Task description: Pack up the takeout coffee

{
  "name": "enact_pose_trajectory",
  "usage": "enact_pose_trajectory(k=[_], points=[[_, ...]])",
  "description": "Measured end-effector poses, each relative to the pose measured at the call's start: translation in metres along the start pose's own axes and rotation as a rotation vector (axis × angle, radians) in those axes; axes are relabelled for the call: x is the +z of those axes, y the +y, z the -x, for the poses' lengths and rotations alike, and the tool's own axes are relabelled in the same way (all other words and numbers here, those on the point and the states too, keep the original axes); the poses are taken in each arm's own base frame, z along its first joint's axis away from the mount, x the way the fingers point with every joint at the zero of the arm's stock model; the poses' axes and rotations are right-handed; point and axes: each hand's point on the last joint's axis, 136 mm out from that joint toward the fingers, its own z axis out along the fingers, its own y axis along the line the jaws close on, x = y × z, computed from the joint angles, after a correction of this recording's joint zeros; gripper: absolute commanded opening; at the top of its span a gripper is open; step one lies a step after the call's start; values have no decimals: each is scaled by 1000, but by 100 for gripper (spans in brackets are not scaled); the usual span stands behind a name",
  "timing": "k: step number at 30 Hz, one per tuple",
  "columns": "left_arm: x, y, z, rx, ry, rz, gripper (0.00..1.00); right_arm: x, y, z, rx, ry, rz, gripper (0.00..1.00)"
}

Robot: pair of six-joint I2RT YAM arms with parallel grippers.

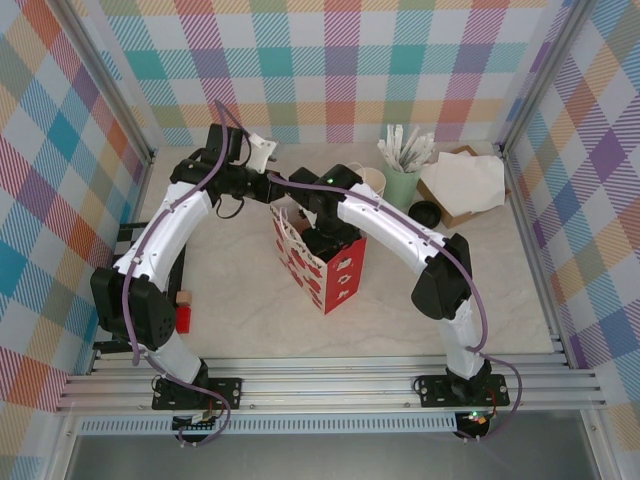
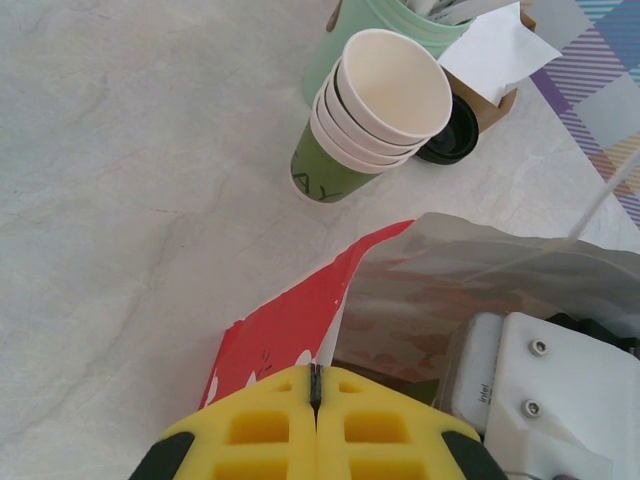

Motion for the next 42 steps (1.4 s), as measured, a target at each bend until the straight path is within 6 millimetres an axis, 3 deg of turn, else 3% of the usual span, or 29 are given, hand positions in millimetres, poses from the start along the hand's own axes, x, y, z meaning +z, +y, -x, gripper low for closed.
enact_pose_trajectory(k=[42], points=[[1, -4, 0, -21, 2, -28, 0, 12, -2, -2, 4, 14, 4, 62]])
